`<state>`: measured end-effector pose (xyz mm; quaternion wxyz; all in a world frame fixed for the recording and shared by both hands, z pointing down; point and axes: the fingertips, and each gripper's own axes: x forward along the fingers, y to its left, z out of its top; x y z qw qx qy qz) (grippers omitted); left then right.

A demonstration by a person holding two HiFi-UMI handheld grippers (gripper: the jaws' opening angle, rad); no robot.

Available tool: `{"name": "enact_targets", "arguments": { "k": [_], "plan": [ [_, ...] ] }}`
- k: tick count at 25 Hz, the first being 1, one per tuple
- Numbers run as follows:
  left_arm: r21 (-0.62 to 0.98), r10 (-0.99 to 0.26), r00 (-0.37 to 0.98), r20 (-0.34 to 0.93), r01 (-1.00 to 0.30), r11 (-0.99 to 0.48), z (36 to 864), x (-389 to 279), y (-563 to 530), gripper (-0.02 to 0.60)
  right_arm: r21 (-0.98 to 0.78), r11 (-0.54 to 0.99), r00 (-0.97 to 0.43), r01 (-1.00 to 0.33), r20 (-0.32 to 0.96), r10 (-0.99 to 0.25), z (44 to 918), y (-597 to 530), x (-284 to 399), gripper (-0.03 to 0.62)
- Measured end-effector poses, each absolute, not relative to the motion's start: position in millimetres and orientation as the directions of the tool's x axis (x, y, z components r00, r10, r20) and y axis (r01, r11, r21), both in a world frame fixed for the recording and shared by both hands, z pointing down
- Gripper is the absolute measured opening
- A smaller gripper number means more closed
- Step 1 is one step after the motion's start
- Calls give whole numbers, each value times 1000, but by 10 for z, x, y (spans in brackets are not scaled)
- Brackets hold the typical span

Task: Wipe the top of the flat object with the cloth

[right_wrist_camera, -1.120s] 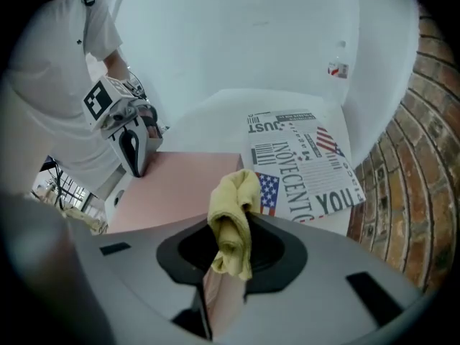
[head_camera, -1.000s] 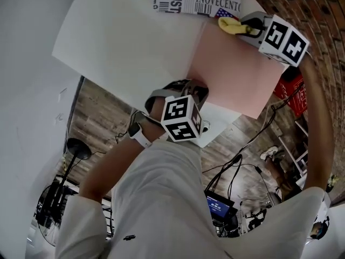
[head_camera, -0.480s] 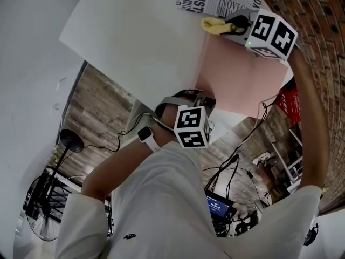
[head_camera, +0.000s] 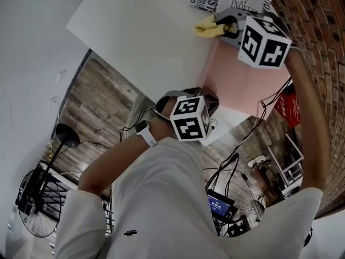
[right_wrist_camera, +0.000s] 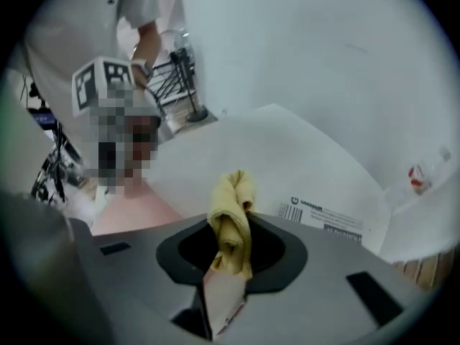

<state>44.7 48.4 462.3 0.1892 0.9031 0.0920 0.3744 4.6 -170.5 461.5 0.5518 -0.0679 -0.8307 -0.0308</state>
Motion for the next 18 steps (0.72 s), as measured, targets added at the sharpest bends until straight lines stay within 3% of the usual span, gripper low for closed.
{"name": "enact_targets", "arguments": {
  "k": [3, 6, 9, 18],
  "plan": [
    [425, 300, 712, 635, 2, -905, 4573, 339, 531, 19, 29, 961, -272, 274, 961, 49, 4703, -1636, 23, 95],
    [439, 298, 714, 634, -15, -899, 4572, 260, 637, 19, 60, 948, -176, 311, 984, -5, 4813, -1693, 45, 95],
    [453, 293, 720, 629, -34, -891, 4569, 185, 730, 19, 4, 943, -108, 332, 994, 33, 4861, -1627, 46, 95],
    [445, 223, 726, 650, -125, -887, 4609, -69, 720, 20, -117, 963, -160, 245, 974, 159, 4929, -1224, -171, 95]
  ]
}}
